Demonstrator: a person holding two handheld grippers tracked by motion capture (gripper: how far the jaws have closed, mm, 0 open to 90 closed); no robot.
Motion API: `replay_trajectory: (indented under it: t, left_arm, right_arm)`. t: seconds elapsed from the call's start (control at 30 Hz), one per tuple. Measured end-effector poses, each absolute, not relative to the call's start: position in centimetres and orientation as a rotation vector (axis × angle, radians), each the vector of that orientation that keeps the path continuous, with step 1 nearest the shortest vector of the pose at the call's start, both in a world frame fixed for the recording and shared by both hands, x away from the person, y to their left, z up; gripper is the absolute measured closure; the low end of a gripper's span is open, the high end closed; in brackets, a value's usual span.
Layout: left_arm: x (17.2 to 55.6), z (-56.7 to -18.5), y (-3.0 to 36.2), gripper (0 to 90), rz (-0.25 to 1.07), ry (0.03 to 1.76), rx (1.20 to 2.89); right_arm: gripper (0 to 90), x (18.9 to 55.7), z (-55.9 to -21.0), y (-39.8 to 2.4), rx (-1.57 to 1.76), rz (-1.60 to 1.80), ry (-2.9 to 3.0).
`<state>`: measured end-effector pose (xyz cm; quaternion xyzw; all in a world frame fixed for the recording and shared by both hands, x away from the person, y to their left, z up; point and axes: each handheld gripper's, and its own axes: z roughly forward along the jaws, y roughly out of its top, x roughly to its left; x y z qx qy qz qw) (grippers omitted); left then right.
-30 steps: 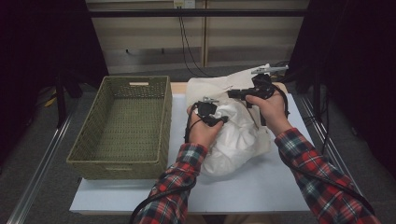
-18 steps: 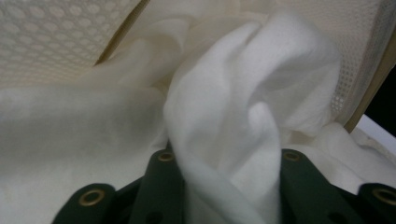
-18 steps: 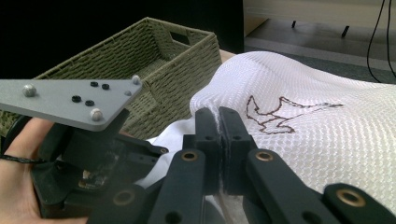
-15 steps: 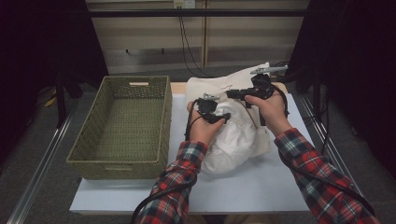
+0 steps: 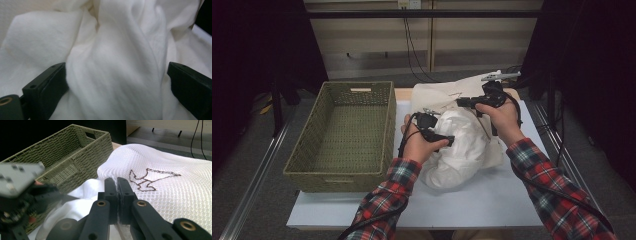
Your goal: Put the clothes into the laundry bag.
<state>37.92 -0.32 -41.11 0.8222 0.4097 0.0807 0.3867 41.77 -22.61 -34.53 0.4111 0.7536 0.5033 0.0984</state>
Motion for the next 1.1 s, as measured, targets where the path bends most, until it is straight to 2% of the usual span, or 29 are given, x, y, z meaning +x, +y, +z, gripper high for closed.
replay_trajectory:
  t: [0.13, 0.23, 0.27, 0.3, 0.33, 0.37, 0.4, 0.43, 0.5, 0.67, 0.83, 1.1]
  left_arm:
    - [37.8, -43.2, -0.9, 4.1, 0.18, 1.043, 2.13]
    - [37.8, -44.2, -1.2, 12.0, 0.171, 1.037, 2.171]
    - [37.7, -44.4, -1.2, 17.2, 0.174, 1.033, 2.181]
    - [37.7, -44.6, -1.4, 27.6, 0.172, 1.03, 2.193]
    - [37.7, -44.8, -1.4, 27.6, 0.158, 1.018, 2.21]
    - [37.6, -44.8, -1.5, 38.1, 0.163, 1.022, 2.222]
    - [37.6, -44.9, -1.5, 57.3, 0.137, 1.019, 2.216]
    - [37.6, -44.8, -1.5, 57.3, 0.12, 1.026, 2.214]
    - [37.7, -44.6, -1.4, 65.7, 0.098, 1.051, 2.194]
    - [37.8, -43.8, -1.0, 70.4, 0.1, 1.06, 2.092]
    - [38.2, -42.5, -1.5, 71.1, 0.148, 1.027, 2.022]
    - [39.4, -41.6, -2.6, 71.3, 0.191, 1.065, 1.935]
  right_arm:
    - [88.2, 41.6, -34.7, -22.6, 1.222, 1.482, 2.238]
    - [88.2, 41.5, -34.7, -22.7, 1.223, 1.479, 2.237]
    - [88.2, 41.5, -34.7, -22.8, 1.219, 1.478, 2.242]
    - [88.2, 41.6, -34.8, -22.9, 1.218, 1.482, 2.243]
    - [88.2, 41.6, -34.8, -22.9, 1.218, 1.482, 2.243]
    - [88.2, 41.5, -34.8, -22.9, 1.231, 1.484, 2.239]
    - [88.2, 41.5, -34.8, -22.9, 1.233, 1.487, 2.236]
    - [88.2, 41.5, -34.8, -22.9, 1.233, 1.487, 2.236]
    - [88.2, 41.4, -34.8, -22.8, 1.239, 1.484, 2.236]
    - [88.2, 41.3, -34.8, -22.5, 1.234, 1.473, 2.249]
    - [88.2, 41.3, -34.9, -22.3, 1.235, 1.478, 2.248]
    - [88.3, 41.2, -34.8, -22.2, 1.234, 1.495, 2.258]
